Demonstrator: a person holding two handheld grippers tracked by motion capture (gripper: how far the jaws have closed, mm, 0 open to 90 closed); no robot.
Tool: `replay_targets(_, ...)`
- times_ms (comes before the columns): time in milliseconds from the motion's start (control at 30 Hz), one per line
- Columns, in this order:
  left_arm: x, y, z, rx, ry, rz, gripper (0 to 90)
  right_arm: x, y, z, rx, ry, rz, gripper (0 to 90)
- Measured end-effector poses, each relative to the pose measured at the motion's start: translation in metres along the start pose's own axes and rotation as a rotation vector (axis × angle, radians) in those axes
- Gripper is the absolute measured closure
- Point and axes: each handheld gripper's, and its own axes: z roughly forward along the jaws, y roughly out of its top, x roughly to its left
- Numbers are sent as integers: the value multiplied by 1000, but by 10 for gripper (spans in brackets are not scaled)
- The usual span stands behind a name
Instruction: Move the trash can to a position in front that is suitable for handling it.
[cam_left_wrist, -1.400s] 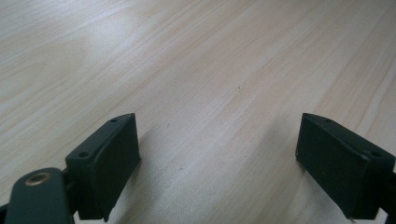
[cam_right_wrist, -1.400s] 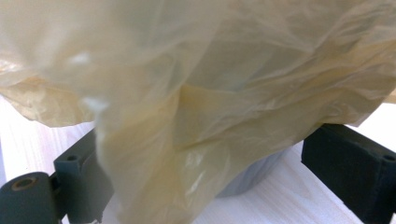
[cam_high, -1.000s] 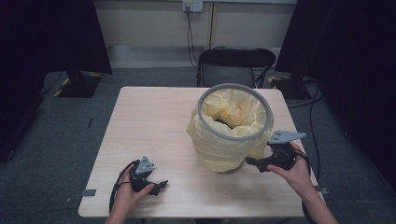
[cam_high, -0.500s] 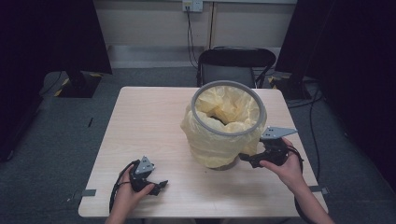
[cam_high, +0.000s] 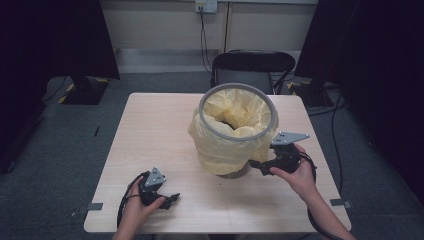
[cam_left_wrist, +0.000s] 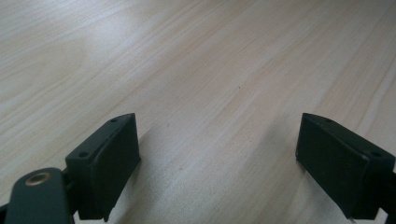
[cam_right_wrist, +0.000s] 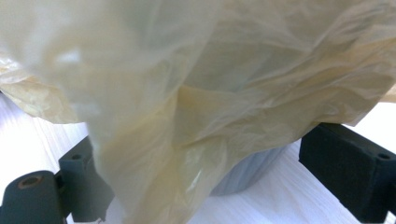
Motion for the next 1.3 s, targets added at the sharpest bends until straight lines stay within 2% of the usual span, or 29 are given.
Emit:
replay_targets(1033, 0, 0, 0, -2, 0, -4, 127, 4, 24, 43, -10, -8, 14, 93)
replay_targets(1300, 0, 0, 0, -3, 0, -4, 127, 6, 31, 52, -6, -18, 5, 93)
